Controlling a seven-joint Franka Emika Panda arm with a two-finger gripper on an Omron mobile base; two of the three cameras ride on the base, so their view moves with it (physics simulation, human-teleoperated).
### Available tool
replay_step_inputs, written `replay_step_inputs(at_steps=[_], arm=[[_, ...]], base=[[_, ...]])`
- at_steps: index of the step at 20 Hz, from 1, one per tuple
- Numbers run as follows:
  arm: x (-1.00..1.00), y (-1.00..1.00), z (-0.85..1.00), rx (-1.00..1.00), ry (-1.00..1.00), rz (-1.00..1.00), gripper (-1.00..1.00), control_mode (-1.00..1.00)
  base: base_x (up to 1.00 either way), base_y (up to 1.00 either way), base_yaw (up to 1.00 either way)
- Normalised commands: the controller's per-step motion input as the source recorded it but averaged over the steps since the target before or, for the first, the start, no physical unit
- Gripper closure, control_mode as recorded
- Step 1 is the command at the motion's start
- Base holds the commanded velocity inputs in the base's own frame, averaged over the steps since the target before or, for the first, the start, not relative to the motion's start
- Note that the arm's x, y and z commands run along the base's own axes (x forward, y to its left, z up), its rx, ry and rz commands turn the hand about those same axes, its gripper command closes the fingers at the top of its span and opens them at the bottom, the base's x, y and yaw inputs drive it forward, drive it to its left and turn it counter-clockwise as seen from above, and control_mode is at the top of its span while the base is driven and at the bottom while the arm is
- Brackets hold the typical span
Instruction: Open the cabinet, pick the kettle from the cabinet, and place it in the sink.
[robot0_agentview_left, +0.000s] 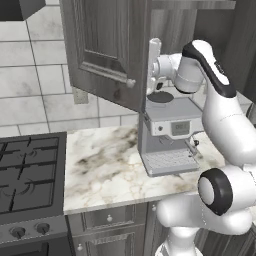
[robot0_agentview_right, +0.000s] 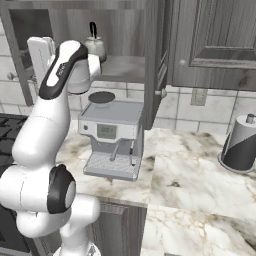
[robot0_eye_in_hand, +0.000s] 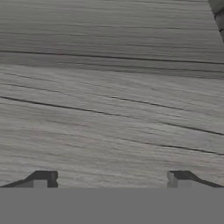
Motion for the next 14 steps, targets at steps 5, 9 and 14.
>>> replay_step_inputs(at_steps=[5,9,14], arm=[[-0.49,0.66,0.0,0.0,0.0,0.0,-1.0,-1.0],[-0.42,0.67,0.0,0.0,-0.01,0.0,-1.0,-1.0],[-0.36,0.68,0.0,0.0,-0.03,0.0,-1.0,-1.0]], base=[[0.0,0.0,0.0],[0.0,0.0,0.0],[0.0,0.0,0.0]])
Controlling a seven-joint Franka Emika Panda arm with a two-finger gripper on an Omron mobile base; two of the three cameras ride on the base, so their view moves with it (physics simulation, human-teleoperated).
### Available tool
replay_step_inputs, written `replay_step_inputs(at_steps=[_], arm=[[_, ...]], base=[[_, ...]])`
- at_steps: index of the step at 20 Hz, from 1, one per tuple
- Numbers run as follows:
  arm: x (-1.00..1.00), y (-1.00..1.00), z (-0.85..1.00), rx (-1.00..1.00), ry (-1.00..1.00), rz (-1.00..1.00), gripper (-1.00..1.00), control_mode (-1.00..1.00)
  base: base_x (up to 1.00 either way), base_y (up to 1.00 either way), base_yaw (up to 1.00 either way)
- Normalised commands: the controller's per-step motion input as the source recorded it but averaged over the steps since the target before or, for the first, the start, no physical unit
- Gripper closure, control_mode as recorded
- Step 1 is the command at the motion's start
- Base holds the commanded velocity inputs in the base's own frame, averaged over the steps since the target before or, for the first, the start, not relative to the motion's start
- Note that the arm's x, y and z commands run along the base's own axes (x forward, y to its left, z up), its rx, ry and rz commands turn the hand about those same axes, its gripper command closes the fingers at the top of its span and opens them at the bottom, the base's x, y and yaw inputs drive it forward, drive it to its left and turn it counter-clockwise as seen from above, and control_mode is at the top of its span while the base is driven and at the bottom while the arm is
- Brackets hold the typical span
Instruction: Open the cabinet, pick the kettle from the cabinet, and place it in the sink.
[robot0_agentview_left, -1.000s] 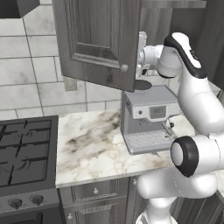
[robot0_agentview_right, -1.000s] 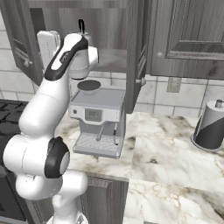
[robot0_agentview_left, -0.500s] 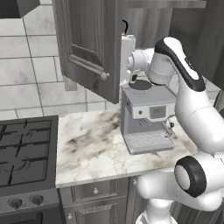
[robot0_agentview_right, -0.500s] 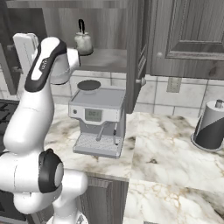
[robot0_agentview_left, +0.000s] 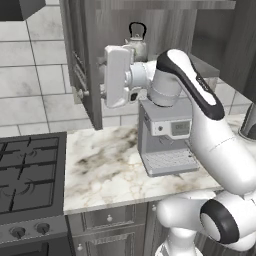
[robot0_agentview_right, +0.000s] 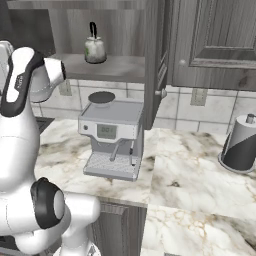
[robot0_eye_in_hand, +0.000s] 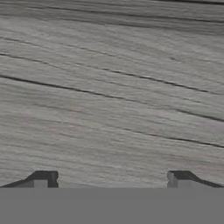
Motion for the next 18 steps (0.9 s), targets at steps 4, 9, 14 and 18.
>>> replay_step_inputs(at_steps=[4,9,14,18], arm=[[-0.3,0.67,0.0,0.0,-0.07,-0.01,-1.0,-1.0],[-0.14,0.48,0.0,-0.08,-0.08,-0.08,-1.0,-1.0],[0.03,-0.25,0.02,-0.13,-0.04,-0.19,-1.0,-1.0],[0.0,-0.5,0.07,-0.17,-0.12,-0.2,-1.0,-1.0]], base=[[0.0,0.0,0.0],[0.0,0.0,0.0],[0.0,0.0,0.0],[0.0,0.0,0.0]])
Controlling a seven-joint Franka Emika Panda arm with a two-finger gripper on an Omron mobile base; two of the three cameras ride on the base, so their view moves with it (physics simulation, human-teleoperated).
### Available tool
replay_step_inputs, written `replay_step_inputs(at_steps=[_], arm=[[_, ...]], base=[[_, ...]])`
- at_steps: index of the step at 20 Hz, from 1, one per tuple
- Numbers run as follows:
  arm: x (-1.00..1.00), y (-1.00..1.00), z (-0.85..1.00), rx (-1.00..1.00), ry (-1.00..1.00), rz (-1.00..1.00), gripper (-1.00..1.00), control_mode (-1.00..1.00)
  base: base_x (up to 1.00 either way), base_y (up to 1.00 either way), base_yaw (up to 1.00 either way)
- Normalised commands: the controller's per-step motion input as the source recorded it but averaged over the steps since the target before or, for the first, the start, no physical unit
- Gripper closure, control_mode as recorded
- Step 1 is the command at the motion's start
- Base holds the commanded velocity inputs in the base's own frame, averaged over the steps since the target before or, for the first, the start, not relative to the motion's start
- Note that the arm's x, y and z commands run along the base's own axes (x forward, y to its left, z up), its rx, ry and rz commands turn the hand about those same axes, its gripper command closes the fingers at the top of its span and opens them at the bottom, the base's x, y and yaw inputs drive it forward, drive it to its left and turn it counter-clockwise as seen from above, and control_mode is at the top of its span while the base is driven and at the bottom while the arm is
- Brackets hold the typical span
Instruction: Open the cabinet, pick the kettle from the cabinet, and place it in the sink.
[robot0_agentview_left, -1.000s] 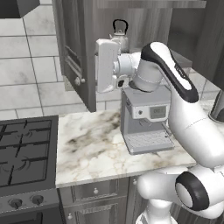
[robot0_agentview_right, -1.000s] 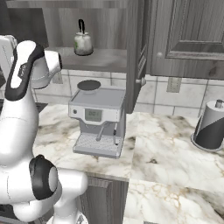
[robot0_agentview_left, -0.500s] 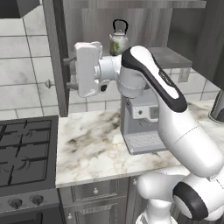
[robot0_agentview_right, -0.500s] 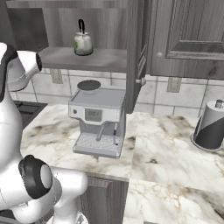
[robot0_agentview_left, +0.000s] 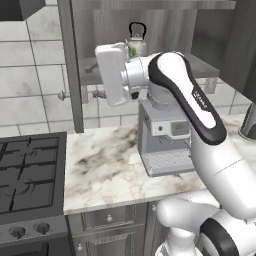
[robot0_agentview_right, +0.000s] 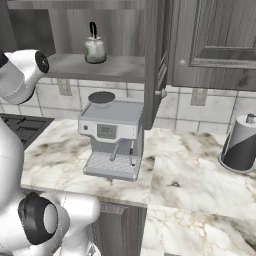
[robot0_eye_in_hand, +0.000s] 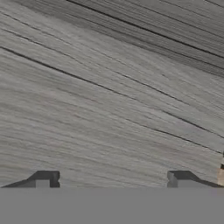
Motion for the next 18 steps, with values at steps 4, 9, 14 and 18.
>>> replay_step_inputs(at_steps=[4,9,14,18], arm=[[0.0,-0.53,0.08,-0.14,-0.13,-0.18,-1.0,-1.0],[0.0,-0.57,0.11,-0.1,-0.07,-0.14,-1.0,-1.0],[0.01,-0.54,0.11,-0.16,-0.05,-0.1,-1.0,-1.0],[0.09,-0.47,0.03,-0.21,-0.08,-0.09,-1.0,-1.0]], base=[[0.0,0.0,0.0],[0.0,0.0,0.0],[0.0,0.0,0.0],[0.0,0.0,0.0]])
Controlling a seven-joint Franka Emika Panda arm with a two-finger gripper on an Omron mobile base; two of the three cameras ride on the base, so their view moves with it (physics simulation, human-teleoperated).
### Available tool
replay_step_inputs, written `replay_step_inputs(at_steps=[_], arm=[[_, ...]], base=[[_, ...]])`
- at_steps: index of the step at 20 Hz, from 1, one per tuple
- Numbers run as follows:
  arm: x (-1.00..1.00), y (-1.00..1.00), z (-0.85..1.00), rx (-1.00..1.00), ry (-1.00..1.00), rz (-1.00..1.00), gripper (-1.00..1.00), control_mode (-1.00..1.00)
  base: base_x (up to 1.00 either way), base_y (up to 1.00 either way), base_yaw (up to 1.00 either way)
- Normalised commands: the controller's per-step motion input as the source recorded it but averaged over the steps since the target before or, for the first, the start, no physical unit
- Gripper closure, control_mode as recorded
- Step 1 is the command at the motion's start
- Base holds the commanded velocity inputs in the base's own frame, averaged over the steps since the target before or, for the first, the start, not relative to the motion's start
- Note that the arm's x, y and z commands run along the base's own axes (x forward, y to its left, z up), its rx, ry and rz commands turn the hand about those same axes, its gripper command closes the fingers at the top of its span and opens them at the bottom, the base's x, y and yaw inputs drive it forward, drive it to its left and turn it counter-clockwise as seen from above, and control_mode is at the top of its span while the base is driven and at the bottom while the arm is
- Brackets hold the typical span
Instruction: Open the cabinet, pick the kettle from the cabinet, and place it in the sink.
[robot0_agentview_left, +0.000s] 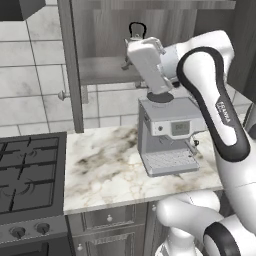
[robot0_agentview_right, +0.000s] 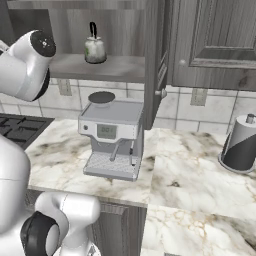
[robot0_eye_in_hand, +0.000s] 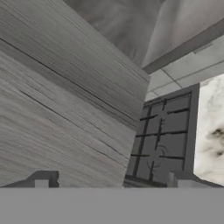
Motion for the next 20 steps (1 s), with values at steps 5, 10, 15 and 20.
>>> replay_step_inputs(at_steps=[5,10,15,20], arm=[[0.17,-0.43,0.0,-0.23,-0.13,-0.05,-1.0,-1.0],[0.11,-0.36,0.0,-0.28,-0.34,-0.03,-1.0,-1.0],[0.18,-0.36,0.0,-0.27,-0.29,-0.02,-1.0,-1.0],[0.16,-0.41,0.01,-0.2,-0.05,0.0,-1.0,-1.0]], base=[[0.0,0.0,0.0],[0.0,0.0,0.0],[0.0,0.0,0.0],[0.0,0.0,0.0]])
